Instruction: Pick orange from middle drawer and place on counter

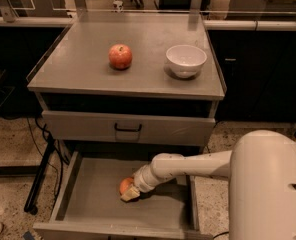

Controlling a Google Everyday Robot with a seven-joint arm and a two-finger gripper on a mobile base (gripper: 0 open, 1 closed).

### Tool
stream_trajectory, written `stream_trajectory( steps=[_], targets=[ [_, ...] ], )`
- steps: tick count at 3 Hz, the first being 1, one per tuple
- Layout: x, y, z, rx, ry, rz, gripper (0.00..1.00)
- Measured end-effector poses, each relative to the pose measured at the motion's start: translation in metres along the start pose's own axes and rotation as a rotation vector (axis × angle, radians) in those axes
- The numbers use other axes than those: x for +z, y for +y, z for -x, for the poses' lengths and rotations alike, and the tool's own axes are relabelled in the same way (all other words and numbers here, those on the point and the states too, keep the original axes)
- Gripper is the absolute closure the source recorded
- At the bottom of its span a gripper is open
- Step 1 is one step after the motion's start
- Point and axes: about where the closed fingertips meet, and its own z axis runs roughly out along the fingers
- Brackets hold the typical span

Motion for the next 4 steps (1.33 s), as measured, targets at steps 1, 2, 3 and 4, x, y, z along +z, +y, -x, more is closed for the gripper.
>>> stream_trajectory(
  steps=[1,2,3,4],
  targets=[
    [0.000,0.000,0.000,0.000,0.000,0.000,0.65],
    [0.000,0.000,0.000,0.000,0.000,0.000,0.88],
    [0.000,0.002,0.001,-0.001,0.001,0.002,1.00],
    [-0.015,0.017,0.010,0.002,-0.002,-0.005,1.00]
  ],
)
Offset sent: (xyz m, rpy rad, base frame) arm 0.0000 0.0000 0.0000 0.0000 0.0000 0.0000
